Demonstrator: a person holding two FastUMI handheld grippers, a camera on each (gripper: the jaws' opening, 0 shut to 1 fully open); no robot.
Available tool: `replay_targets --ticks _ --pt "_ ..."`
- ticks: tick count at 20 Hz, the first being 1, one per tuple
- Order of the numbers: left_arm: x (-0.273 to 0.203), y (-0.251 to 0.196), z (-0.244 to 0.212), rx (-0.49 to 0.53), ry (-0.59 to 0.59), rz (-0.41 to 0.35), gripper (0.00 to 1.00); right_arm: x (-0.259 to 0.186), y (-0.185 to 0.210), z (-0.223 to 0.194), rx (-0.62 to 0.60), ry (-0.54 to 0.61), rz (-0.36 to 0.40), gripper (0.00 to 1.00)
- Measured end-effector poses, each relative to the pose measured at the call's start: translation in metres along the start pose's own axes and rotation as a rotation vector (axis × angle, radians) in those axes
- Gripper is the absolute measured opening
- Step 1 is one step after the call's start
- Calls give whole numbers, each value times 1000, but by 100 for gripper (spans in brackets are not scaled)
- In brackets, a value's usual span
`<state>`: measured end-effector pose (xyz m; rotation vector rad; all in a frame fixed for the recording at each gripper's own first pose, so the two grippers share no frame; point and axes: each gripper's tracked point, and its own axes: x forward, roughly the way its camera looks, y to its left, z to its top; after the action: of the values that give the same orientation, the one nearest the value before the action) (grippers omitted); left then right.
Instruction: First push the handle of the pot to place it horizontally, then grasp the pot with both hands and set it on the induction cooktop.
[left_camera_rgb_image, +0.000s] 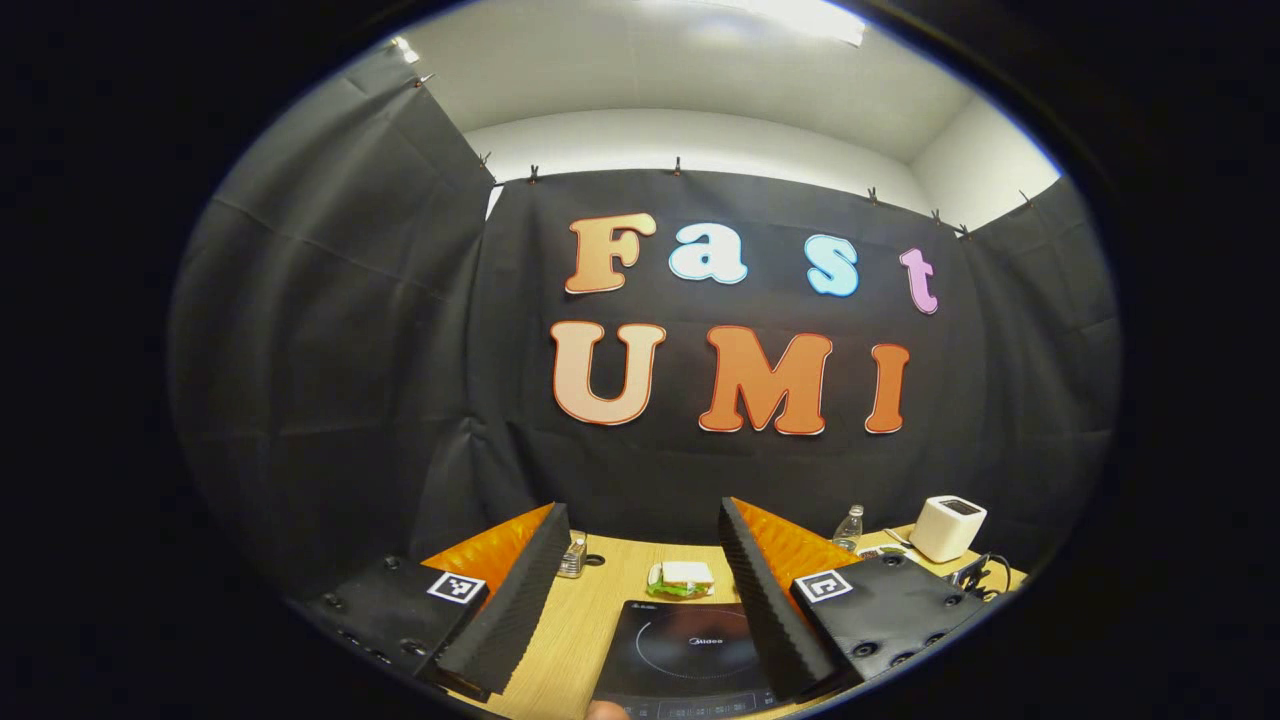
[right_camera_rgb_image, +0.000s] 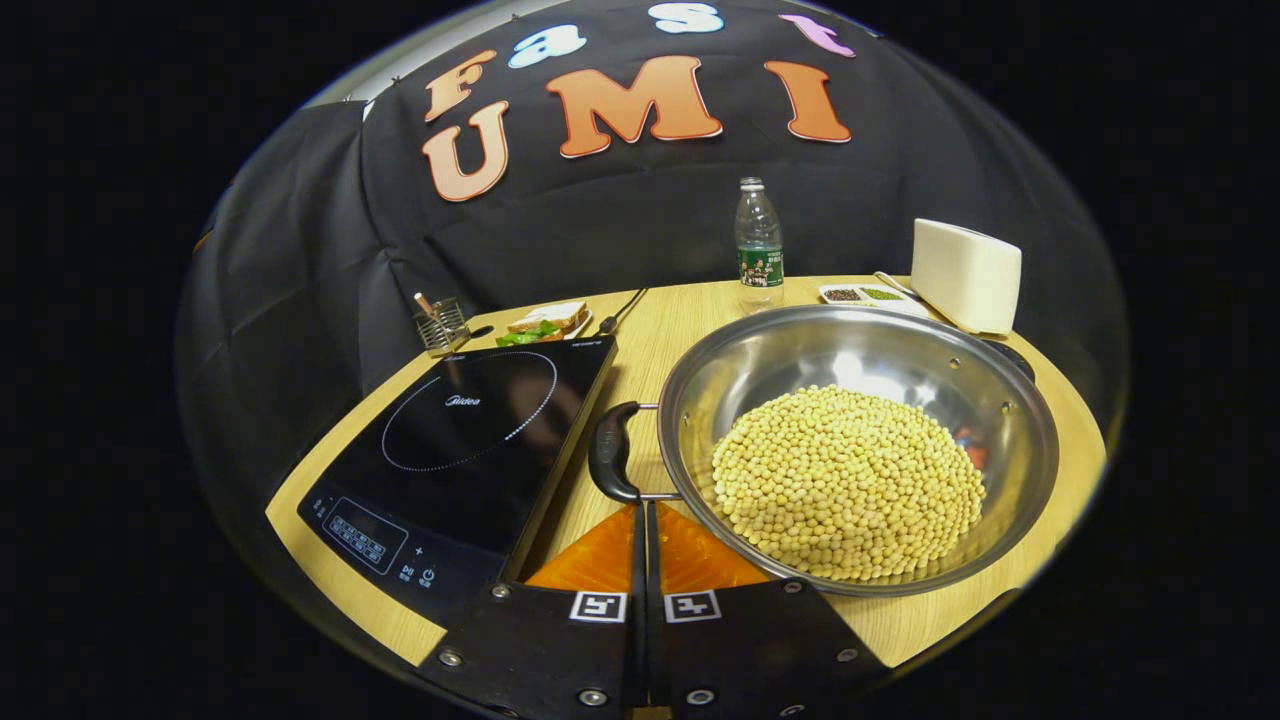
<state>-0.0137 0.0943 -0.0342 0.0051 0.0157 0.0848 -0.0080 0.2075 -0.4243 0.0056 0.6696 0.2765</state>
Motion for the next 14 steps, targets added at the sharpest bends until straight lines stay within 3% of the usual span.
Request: replay_targets --ticks 14 --pt "3 7 -3 -12 0 5 97 23 9 18 82 3 -2 0"
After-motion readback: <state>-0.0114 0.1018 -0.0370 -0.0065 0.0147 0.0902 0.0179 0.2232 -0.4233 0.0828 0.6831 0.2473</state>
